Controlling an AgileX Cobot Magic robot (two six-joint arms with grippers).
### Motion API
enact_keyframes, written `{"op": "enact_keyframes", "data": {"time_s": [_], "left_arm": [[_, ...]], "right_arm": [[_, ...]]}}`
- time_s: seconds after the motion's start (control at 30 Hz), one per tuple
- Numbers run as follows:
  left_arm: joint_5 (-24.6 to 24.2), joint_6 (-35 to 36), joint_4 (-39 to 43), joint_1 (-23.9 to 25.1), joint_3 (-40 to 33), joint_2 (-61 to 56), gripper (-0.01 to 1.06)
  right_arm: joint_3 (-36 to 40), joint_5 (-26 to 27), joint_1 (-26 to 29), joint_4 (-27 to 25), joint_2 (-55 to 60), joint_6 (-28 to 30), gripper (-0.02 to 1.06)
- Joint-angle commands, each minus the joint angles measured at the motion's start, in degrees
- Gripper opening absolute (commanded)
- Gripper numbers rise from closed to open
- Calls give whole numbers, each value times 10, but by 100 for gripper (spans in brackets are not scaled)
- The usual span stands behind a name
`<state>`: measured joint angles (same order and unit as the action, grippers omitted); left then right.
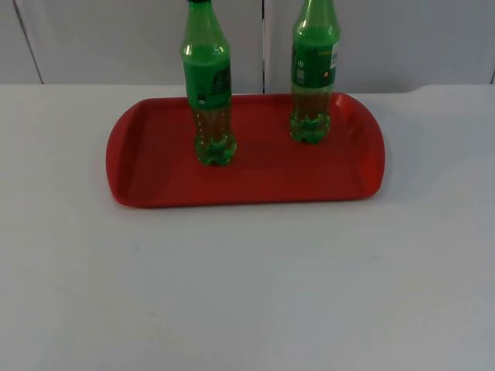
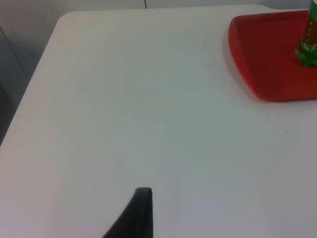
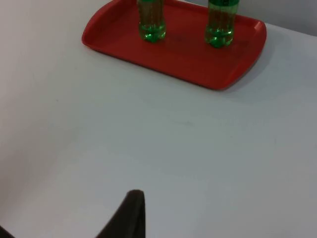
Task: Place the bottle upright on the tray.
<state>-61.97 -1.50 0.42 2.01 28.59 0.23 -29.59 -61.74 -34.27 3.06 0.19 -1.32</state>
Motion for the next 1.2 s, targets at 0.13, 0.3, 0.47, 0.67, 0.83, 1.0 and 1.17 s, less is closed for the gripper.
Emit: {"op": "enact_keyframes", "data": {"time_s": [0.13,0.3,0.47,0.67,0.83,1.0,1.17], "left_arm": [[3,2,3,1,-3,-2,105],[3,2,3,1,-3,-2,105],[3,2,3,1,-3,-2,105],[3,2,3,1,-3,-2,105],[3,2,3,1,-3,-2,105],[3,2,3,1,-3,-2,105],[3,2,3,1,-3,-2,105]], "right_arm": [[1,0,4,-2,-2,3,105],[1,0,54,-2,-2,3,105],[1,0,109,-2,-2,3,105],[1,0,193,-2,-2,3,105],[1,0,240,-2,-2,4,105],[1,0,287,-2,-2,4,105],[1,0,327,-2,-2,4,105]]}}
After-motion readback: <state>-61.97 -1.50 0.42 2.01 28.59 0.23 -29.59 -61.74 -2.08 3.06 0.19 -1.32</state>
